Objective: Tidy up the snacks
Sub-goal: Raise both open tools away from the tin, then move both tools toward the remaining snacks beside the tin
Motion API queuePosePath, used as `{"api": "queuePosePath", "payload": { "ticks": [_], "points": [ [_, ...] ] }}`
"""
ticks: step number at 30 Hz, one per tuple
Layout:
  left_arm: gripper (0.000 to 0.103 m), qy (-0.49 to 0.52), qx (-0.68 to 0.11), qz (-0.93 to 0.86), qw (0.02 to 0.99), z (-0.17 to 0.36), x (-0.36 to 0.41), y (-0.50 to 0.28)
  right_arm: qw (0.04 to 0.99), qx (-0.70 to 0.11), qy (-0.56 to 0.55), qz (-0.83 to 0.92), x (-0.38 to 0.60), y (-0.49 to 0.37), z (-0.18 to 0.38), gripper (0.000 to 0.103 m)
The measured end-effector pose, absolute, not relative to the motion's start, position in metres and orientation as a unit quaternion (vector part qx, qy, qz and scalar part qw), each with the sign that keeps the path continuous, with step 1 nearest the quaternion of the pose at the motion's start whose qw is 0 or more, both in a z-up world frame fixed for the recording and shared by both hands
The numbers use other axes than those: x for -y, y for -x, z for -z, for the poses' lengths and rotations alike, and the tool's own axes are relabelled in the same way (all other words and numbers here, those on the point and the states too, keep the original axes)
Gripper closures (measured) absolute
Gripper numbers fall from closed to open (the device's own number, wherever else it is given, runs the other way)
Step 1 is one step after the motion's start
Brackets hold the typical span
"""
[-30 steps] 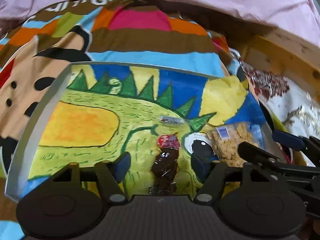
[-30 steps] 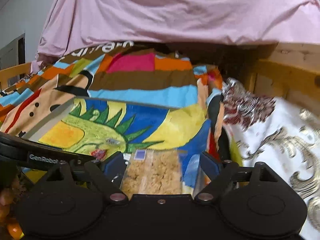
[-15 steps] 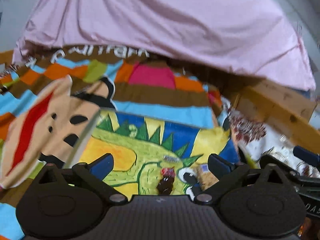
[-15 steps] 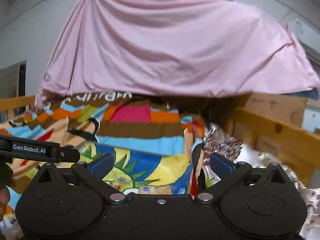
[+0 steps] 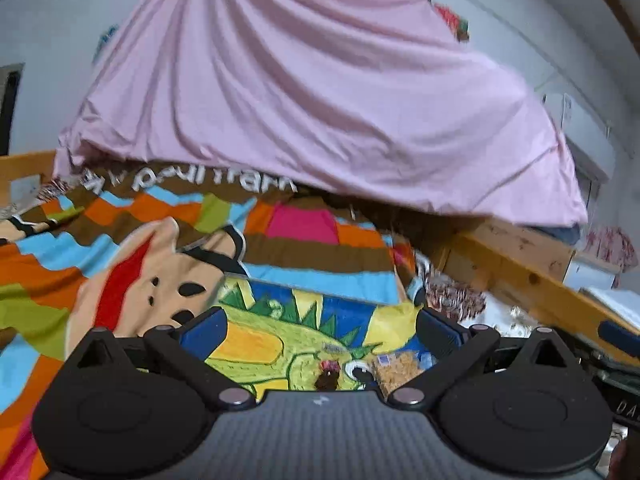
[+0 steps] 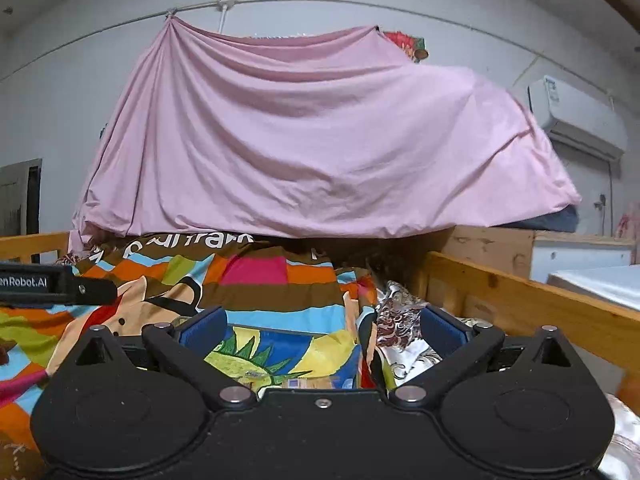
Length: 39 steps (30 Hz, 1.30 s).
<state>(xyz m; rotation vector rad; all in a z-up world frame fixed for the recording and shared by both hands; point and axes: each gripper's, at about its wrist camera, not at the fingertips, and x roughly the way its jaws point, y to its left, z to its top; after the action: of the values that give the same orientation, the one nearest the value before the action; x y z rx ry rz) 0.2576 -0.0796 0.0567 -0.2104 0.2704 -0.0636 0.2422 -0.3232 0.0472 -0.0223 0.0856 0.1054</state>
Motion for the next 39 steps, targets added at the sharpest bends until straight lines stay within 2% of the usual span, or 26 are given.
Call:
{"api": "queuePosePath", "payload": {
  "ticks": [10, 20, 34, 39],
  "points": [
    [0.0, 0.084, -0.119, 0.022, 0.989, -0.05, 0.058, -0.198, 0.998, -0.033, 0.007, -0.051, 0.304, -0.173, -0.031, 0.001],
    [0.0, 0.075, -0.151, 0.02, 0.985, -0.037, 0.043, -0.164, 0.996, -0.077, 0.01, -0.053, 0.283, -0.132, -0.015, 0.001],
    [0.0, 0.001, -0.19, -0.034, 0.981, -0.016, 0.031, -0.131, 0.991, -0.126, -0.006, -0.035, 0.283, -0.127, 0.0, 0.001],
    [0.0, 0.018, -0.209, -0.047, 0.977, -0.003, 0.012, -0.136, 0.986, -0.16, -0.009, -0.055, 0.279, -0.14, 0.01, 0.001]
  ]
}}
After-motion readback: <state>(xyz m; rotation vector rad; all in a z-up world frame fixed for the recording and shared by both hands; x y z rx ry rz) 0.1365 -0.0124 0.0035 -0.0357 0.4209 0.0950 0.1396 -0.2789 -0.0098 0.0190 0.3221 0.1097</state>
